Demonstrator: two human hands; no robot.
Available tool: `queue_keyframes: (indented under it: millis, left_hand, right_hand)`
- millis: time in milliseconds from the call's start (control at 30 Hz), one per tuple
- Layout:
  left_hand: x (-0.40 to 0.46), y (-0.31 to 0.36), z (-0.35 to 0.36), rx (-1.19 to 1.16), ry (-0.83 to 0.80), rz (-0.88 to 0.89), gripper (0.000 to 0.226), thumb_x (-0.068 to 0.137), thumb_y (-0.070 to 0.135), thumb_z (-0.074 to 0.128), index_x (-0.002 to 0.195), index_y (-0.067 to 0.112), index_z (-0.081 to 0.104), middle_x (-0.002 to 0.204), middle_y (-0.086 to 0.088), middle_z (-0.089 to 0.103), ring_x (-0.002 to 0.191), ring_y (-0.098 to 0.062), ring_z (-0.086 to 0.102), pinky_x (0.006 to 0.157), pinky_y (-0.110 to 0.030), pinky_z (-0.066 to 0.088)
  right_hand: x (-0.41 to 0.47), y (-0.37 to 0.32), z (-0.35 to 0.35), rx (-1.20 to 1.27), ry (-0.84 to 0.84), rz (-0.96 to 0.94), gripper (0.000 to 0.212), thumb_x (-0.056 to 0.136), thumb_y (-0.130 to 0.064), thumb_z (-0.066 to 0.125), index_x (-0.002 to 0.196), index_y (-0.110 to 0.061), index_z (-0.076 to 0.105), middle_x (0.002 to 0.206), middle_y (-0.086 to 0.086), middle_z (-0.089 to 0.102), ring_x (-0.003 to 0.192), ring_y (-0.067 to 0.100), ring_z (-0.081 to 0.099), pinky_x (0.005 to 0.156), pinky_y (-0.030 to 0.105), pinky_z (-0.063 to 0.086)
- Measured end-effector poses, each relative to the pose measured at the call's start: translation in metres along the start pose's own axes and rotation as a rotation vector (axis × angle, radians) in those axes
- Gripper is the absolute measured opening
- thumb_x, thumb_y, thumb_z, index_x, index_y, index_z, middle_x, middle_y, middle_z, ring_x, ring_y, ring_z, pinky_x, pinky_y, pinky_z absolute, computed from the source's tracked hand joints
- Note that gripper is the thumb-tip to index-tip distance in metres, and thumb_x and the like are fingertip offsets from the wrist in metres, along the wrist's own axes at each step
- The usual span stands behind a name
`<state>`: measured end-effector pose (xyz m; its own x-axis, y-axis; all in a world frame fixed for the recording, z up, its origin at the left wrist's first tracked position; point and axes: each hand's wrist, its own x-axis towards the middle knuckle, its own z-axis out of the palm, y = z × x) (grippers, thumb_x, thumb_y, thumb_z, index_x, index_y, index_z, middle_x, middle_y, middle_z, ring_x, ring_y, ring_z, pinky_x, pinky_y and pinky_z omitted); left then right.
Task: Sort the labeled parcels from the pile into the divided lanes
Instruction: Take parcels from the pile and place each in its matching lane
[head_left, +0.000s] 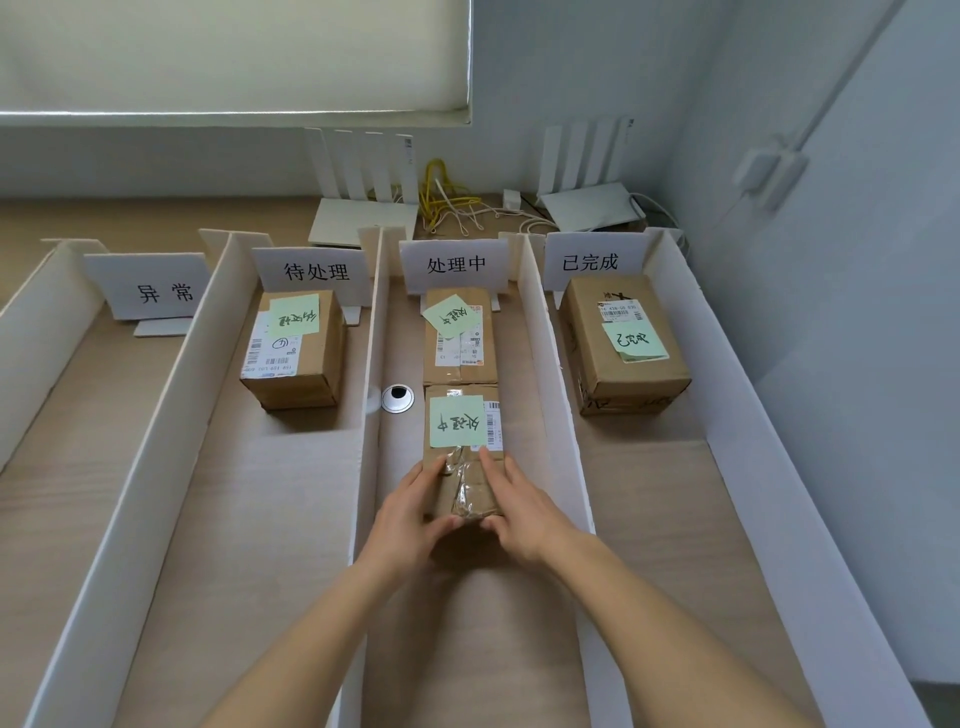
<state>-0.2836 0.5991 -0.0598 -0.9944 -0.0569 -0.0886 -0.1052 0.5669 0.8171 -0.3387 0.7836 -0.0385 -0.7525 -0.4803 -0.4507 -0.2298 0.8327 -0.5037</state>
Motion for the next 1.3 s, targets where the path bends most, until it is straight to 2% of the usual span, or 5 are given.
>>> queue_keyframes:
  millis: [467,567,767,1000,1300]
  left_hand:
    - [0.001,0.002,-0.003,0.053,-0.02,-0.025,0.083,0.079,0.018,0.081,0.15,0.022,0.039,0.146,0.007,0.046,0.132,-0.009,0.045,0.107,-0.029,0.042]
    - [-0.001,0.011,-0.005,0.129,-0.039,-0.034,0.08,0.082,0.023,0.078,0.15,0.025,0.036,0.141,0.005,0.047,0.129,-0.014,0.048,0.102,-0.021,0.038]
    - [-0.011,0.038,-0.025,0.243,-0.038,-0.126,0.078,0.089,0.042,0.07,0.154,0.033,0.028,0.163,0.001,0.021,0.146,-0.021,0.03,0.113,-0.032,0.029]
    - [-0.03,0.111,-0.088,0.517,0.075,-0.079,0.067,0.094,0.057,0.054,0.152,0.036,0.028,0.161,0.013,0.024,0.142,-0.013,0.036,0.103,-0.035,0.044]
    - [-0.076,0.229,-0.217,0.642,0.291,0.007,0.068,0.093,0.061,0.051,0.152,0.033,0.033,0.158,0.009,0.035,0.143,-0.013,0.035,0.109,-0.035,0.04]
  right_hand:
    - [-0.002,-0.005,-0.007,-0.028,0.005,0.038,0.095,0.099,-0.022,0.062,0.161,-0.033,-0.008,0.169,-0.002,0.0,0.139,0.035,0.043,0.115,0.043,0.037]
    - [-0.006,-0.012,-0.008,-0.068,0.012,0.068,0.092,0.1,-0.024,0.061,0.161,-0.032,-0.007,0.169,0.0,0.002,0.134,0.037,0.049,0.11,0.045,0.043]
    - [-0.03,-0.031,-0.025,-0.142,0.002,0.094,0.09,0.101,-0.027,0.061,0.162,-0.032,-0.005,0.17,0.006,-0.009,0.144,0.035,0.038,0.112,0.044,0.039]
    - [-0.075,-0.079,-0.09,-0.299,0.09,0.009,0.082,0.102,-0.038,0.057,0.162,-0.034,0.001,0.17,-0.004,0.003,0.147,0.028,0.034,0.109,0.048,0.043]
    - [-0.16,-0.191,-0.205,-0.528,0.316,-0.15,0.072,0.103,-0.048,0.048,0.162,-0.035,0.009,0.17,0.0,0.011,0.152,0.024,0.027,0.115,0.045,0.035]
